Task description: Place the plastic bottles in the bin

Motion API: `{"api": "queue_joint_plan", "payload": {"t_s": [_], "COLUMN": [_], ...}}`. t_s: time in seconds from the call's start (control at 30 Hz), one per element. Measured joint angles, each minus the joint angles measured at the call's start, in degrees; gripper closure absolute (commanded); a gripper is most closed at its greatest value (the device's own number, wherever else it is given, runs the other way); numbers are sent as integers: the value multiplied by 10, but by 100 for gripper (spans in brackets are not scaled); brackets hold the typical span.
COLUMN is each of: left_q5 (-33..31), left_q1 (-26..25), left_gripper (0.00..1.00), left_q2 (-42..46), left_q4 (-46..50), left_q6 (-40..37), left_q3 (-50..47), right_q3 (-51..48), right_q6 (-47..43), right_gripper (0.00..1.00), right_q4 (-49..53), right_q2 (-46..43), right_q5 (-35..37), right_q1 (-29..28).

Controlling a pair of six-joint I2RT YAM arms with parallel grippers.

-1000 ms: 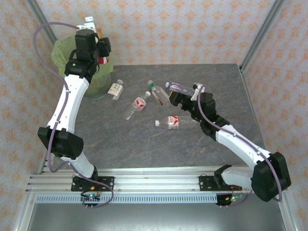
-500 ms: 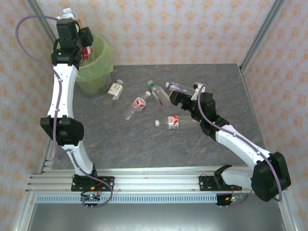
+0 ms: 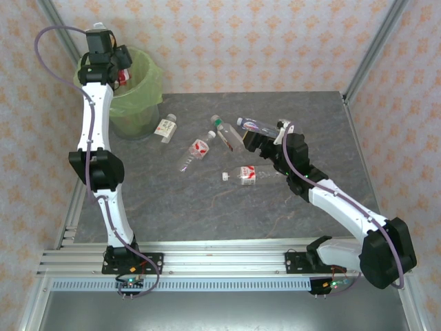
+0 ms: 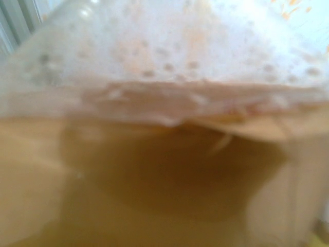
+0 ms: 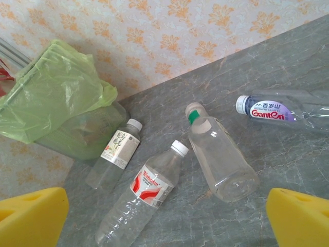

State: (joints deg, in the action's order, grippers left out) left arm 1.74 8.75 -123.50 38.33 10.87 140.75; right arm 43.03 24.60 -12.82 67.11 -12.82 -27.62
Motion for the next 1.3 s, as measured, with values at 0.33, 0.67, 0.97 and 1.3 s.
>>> {"api": "queue_joint_plan", "payload": {"t_s": [0.33, 0.67, 0.97, 1.3], "left_q5": [-6, -58, -116, -147], "left_q1": [6, 21, 21, 21], "left_gripper": [46, 27, 17, 0], "left_q2": [-34, -80, -103, -102], "left_q4": [14, 26, 54, 69], "left_q6": [27, -37, -75, -52], "left_q3": [2, 80, 106, 107], "right_q3": [-1, -7, -9, -20], "right_q6": [0, -1, -3, -3], "right_gripper": [1, 1, 1, 1], "right_q4": [5, 5, 7, 9], "right_q2": [-12, -13, -13, -17], "right_q5": [9, 13, 14, 15], "right_q1": [0, 0, 0, 0]}}
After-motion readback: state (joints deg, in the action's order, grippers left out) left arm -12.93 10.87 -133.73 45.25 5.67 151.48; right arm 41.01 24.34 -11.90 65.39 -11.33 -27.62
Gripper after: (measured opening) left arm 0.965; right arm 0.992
